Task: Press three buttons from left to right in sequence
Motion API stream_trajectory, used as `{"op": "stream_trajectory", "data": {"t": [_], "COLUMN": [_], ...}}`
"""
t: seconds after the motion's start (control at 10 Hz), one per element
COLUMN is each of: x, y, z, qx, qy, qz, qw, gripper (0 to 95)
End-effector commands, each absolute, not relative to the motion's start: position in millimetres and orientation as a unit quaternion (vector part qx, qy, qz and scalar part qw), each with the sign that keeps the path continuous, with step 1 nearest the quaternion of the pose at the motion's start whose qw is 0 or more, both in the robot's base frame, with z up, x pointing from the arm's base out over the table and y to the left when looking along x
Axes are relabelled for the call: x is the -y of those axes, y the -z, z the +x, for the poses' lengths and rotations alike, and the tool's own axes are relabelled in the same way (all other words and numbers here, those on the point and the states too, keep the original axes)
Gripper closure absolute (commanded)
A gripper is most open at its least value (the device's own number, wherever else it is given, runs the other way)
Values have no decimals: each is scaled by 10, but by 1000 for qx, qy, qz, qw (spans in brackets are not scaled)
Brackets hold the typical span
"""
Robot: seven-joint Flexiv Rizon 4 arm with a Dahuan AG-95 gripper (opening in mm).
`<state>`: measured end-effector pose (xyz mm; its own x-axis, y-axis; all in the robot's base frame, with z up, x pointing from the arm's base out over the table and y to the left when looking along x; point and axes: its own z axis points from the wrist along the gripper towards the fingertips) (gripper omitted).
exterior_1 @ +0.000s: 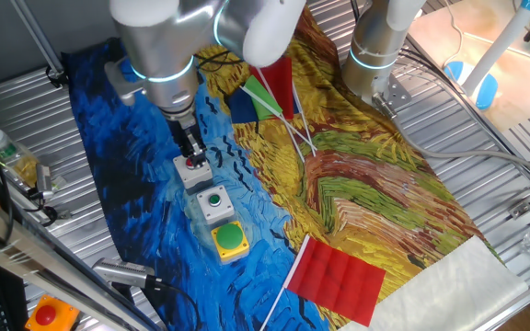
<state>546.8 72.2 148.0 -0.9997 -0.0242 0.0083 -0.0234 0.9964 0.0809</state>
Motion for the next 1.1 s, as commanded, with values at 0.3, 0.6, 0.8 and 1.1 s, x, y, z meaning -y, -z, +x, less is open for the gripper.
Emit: {"op": "stream_trajectory", "data": {"t": [0.3,0.6,0.8,1.1], "x": [-769,-767,-760,-754], "y": [-1413,-1376,-1356,-1335], "z": [5496,5451,5418,5381], "qx": [999,999,999,999], "qy": [48,44,46,48], "qz": [4,-2,-7,-12], "qw": [10,-3,-18,-20], "gripper": [570,570,570,570]}}
